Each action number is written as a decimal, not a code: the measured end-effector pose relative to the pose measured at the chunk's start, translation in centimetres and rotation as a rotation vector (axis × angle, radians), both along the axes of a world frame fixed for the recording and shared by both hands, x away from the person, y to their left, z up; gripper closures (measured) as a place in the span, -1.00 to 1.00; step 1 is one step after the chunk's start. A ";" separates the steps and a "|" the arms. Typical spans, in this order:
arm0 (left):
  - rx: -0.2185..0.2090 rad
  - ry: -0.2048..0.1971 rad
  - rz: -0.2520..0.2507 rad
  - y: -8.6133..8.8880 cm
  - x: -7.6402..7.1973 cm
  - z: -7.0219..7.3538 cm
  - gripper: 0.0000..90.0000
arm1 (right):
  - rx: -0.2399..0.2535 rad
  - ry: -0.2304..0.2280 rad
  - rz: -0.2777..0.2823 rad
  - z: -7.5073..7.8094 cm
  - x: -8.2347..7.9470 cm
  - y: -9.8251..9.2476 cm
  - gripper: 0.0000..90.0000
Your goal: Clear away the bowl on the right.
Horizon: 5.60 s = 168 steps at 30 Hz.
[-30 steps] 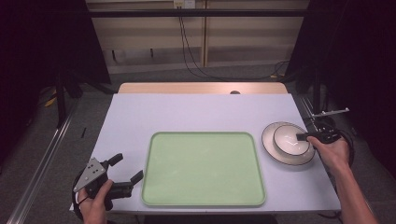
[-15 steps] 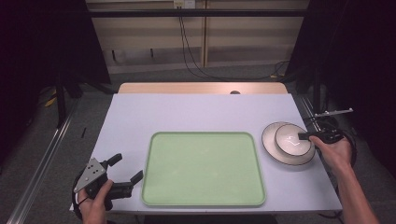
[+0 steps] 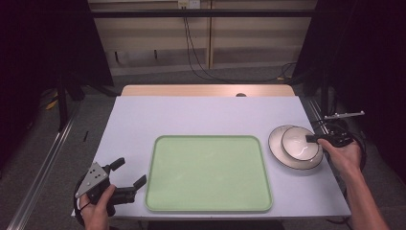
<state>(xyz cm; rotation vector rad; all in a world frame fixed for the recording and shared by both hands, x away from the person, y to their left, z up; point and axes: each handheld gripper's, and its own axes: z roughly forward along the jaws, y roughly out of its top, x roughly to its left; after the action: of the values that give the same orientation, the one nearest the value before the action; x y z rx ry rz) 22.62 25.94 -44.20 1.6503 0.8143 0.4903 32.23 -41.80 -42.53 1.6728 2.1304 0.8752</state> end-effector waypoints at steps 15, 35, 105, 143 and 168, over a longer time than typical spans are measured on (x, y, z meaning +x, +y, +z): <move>0.003 -0.001 0.004 0.0 0.0 0.0 -0.98 | 0.037 -0.039 0.015 1.6 -0.6 -0.3 0.85; 0.003 -0.001 0.002 0.0 0.0 0.0 -0.98 | 0.076 -0.086 0.086 3.6 -1.0 1.3 0.85; 0.010 0.007 -0.002 -0.3 0.3 -0.1 -0.97 | 0.088 -0.003 0.327 4.1 5.6 13.7 0.84; 0.011 0.005 -0.007 -0.2 0.2 -0.1 -0.97 | 0.050 0.106 0.302 0.5 7.7 15.4 0.82; 0.010 0.004 -0.008 -0.1 0.2 -0.1 -0.97 | 0.003 0.136 0.280 -0.7 8.0 15.5 0.86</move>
<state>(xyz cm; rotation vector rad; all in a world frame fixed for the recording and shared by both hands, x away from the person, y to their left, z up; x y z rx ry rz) 22.83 25.82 -44.26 1.6634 0.8097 0.4861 40.19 -26.29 -43.25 1.4952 2.5004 0.8599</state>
